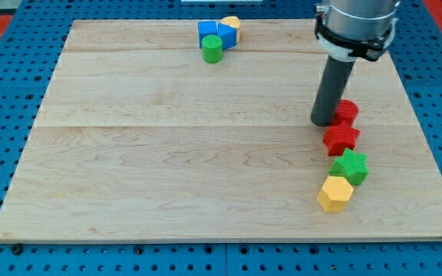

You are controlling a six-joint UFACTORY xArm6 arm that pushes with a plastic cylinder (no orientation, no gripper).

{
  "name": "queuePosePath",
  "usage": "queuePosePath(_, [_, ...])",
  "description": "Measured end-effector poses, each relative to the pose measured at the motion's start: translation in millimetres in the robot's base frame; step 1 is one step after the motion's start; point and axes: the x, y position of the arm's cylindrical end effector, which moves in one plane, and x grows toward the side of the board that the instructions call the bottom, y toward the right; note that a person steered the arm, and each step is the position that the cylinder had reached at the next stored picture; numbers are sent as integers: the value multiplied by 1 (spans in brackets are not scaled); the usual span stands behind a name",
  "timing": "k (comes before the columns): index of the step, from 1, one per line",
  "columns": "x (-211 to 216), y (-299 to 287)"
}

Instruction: Push the yellow hexagon to the bottom left of the green star

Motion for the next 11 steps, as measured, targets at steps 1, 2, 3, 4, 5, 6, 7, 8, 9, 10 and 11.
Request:
queuePosePath(1, [3,-12])
queuePosePath(2, [45,-51])
queuePosePath(3, [86,-69])
queuePosePath(4, [110,-76])
queuePosePath(5, [114,-69])
queuePosePath(6, [126,-46])
queuePosePath(7, [140,-37])
queuePosePath(8, [147,-22])
queuePosePath(9, [156,-18])
queuePosePath(10, [158,-15])
queuePosePath(11, [161,-56])
